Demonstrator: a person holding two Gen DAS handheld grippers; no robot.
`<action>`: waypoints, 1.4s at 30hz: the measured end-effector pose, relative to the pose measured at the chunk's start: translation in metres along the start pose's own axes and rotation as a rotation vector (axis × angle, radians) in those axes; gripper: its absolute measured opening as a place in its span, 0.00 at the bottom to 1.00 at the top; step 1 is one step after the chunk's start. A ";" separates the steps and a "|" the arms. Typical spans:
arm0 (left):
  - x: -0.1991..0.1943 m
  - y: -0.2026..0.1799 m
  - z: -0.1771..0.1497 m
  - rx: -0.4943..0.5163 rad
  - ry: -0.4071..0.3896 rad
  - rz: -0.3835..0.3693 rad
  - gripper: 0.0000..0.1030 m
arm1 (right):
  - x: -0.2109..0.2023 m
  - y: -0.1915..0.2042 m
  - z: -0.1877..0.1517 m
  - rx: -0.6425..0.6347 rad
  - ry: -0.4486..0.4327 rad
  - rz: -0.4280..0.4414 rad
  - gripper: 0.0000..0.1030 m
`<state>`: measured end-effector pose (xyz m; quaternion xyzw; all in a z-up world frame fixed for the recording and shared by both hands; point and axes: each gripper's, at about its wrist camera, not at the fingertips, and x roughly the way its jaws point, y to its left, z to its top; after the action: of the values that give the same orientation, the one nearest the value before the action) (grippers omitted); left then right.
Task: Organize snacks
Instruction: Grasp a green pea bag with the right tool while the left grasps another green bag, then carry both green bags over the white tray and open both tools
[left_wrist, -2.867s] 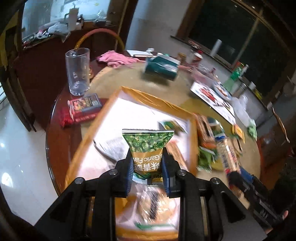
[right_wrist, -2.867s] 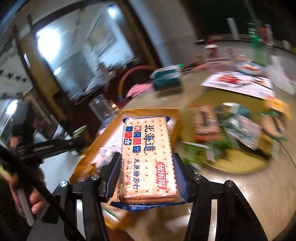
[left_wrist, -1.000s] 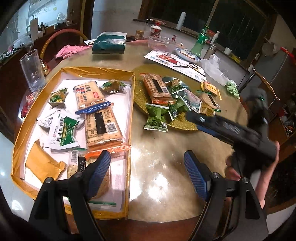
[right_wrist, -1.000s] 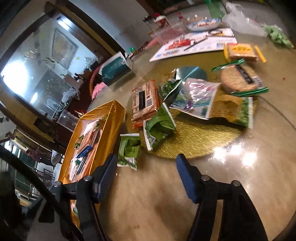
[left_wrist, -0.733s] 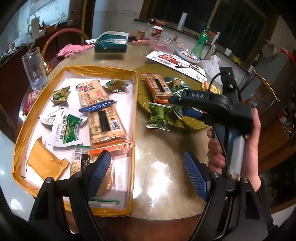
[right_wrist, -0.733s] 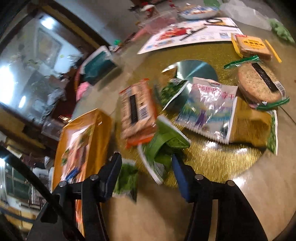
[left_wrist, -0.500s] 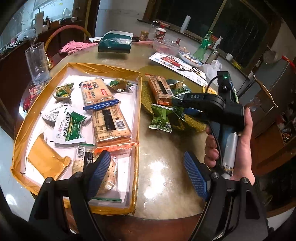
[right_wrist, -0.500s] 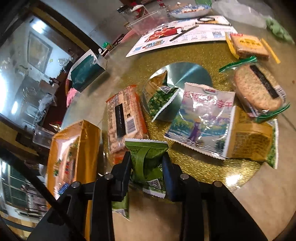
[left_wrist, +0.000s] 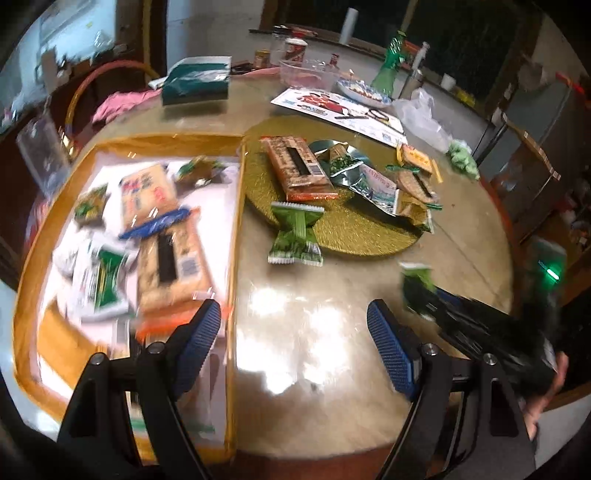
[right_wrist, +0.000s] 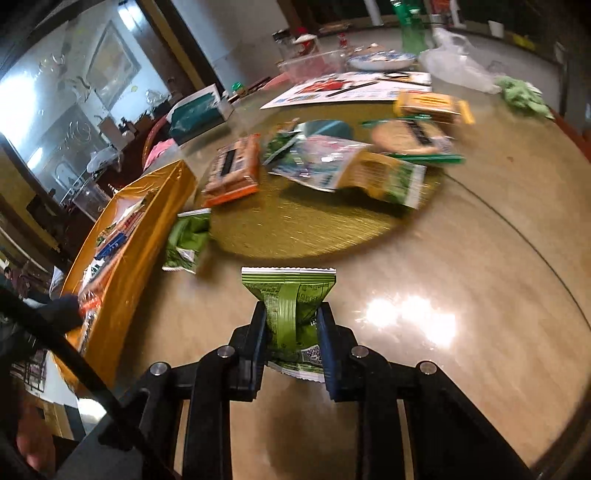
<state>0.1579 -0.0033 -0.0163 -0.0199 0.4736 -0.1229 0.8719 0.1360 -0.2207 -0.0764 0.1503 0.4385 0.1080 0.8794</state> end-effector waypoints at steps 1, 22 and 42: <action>0.006 -0.003 0.005 0.012 0.004 0.006 0.79 | -0.004 -0.006 -0.002 0.010 -0.008 -0.004 0.23; 0.095 -0.015 0.055 0.042 0.170 0.094 0.27 | -0.004 -0.010 -0.008 -0.010 -0.068 0.009 0.24; 0.051 -0.047 -0.021 0.127 0.106 0.020 0.27 | -0.005 -0.008 -0.010 -0.033 -0.073 -0.013 0.24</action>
<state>0.1577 -0.0595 -0.0623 0.0466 0.5106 -0.1449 0.8463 0.1258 -0.2276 -0.0814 0.1369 0.4054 0.1038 0.8979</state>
